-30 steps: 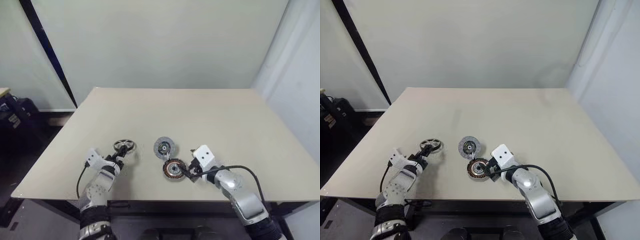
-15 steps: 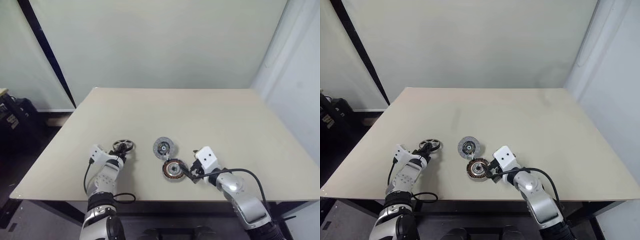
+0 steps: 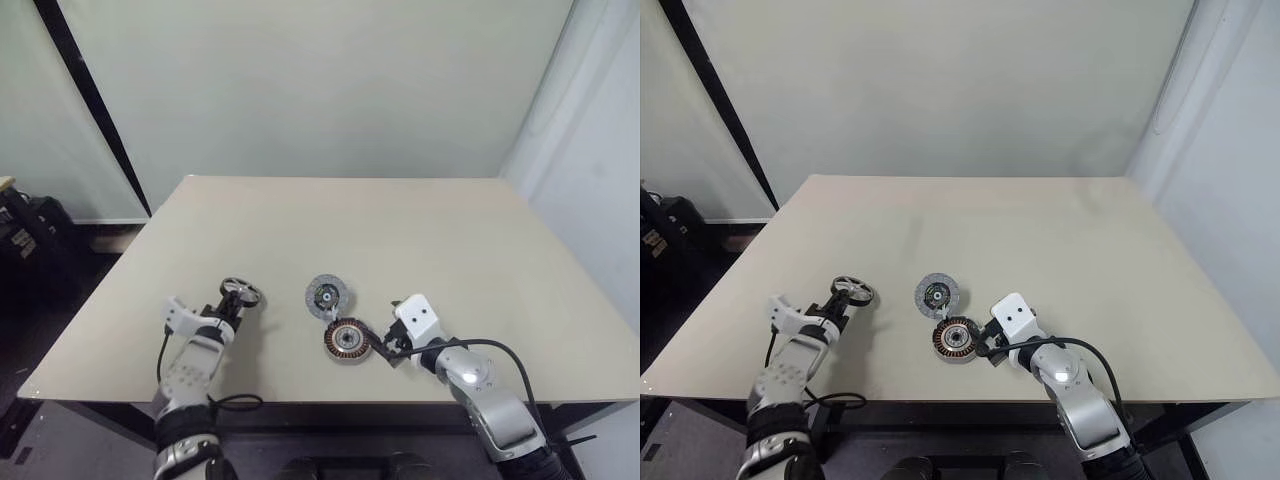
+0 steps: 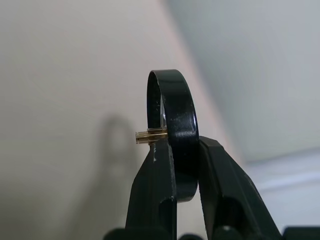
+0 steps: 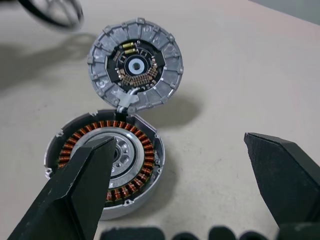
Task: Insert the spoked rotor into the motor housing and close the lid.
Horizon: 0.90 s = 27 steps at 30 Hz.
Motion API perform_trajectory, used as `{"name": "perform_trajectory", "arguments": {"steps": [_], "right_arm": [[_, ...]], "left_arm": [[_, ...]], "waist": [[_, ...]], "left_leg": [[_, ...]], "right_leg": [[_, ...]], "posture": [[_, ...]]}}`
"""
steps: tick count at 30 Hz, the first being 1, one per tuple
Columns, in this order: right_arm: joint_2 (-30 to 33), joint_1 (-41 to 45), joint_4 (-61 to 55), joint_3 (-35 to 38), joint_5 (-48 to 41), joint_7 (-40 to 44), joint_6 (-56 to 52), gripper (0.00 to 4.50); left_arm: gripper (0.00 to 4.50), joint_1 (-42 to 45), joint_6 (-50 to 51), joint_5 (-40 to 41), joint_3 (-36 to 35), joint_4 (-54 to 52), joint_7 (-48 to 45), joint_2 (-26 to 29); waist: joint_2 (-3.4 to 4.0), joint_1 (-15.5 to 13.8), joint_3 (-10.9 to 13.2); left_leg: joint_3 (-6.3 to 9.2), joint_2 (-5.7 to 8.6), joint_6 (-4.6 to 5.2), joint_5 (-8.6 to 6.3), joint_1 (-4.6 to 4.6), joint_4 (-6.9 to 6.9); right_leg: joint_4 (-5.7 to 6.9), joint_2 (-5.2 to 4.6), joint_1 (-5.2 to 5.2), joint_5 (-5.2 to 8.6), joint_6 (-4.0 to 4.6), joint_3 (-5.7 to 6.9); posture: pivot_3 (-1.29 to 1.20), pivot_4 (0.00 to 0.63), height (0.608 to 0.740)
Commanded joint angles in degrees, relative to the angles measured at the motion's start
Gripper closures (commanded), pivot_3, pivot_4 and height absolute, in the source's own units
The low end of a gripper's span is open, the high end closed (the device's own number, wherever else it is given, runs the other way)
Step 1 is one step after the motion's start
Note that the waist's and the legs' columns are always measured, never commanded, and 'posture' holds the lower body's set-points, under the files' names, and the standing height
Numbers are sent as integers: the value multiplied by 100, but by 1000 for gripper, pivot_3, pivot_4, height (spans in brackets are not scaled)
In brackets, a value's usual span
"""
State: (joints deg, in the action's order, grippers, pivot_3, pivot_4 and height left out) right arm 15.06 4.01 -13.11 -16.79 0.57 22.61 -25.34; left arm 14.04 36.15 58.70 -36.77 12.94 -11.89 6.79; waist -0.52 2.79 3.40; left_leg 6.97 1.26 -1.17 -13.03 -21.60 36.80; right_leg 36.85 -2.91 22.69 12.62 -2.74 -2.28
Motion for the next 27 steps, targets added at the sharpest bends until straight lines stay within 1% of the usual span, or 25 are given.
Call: {"name": "perform_trajectory", "arguments": {"steps": [1,4,6,8,11,14,17,19,24,27], "right_arm": [[55,15,45,163,37,-49,213,0],[87,13,184,181,54,-47,283,0],[97,20,286,214,69,-84,325,0],[100,23,349,231,80,-109,353,0],[90,-9,423,266,105,-167,413,0],[73,-32,454,278,113,-205,448,0],[46,-88,449,322,151,-296,458,0],[26,-108,440,347,181,-347,447,0],[30,-183,353,428,203,-429,415,0],[17,-219,313,458,206,-479,405,0]], "left_arm": [[4246,-188,976,1411,-131,-937,-249,191],[4246,-549,1810,2287,12,-1278,-271,448],[4246,-896,2439,2903,231,-1493,-478,699],[4246,-1079,2714,3312,375,-1567,-517,839],[4246,-1214,3006,3635,767,-1628,-538,934],[4246,-1203,3028,3758,1040,-1571,-491,941],[4246,-1084,2970,3243,1497,-1337,-451,855],[4246,-1004,2884,3087,1607,-1170,-429,821],[4246,-571,2746,2280,2019,-418,-603,698],[4246,-396,2713,1959,2103,-91,-719,615]], "waist": [[1,3,1],[3,7,2],[4,8,2],[5,7,3],[8,1,4],[9,5,5],[11,0,4],[12,2,3],[13,3,3],[13,5,3]], "left_leg": [[0,0,0,0,1,0],[-3,-1,-1,-1,6,1],[-3,-2,-3,-1,8,2],[-3,-3,-10,-6,7,2],[1,-3,-23,-14,6,2],[-2,-1,-25,-14,5,3],[-6,-1,-25,-14,4,3],[-5,1,-25,-14,3,3],[-5,1,-23,-13,-2,1],[-8,2,-23,-13,-2,-1]], "right_leg": [[0,-1,-1,0,0,0],[-1,-1,-5,1,1,0],[-1,-1,-5,1,2,0],[-1,-1,-3,2,2,0],[-1,-1,5,2,3,3],[-2,-3,7,2,3,1],[-3,-3,7,2,3,-1],[-3,-3,7,2,3,-2],[-3,-1,8,2,3,-1],[-4,-1,8,2,3,-4]], "posture": [[0,0,740],[0,0,740],[0,0,740],[0,0,740],[0,0,740],[0,0,740],[0,0,740],[0,0,740],[0,0,740],[0,0,740]]}}
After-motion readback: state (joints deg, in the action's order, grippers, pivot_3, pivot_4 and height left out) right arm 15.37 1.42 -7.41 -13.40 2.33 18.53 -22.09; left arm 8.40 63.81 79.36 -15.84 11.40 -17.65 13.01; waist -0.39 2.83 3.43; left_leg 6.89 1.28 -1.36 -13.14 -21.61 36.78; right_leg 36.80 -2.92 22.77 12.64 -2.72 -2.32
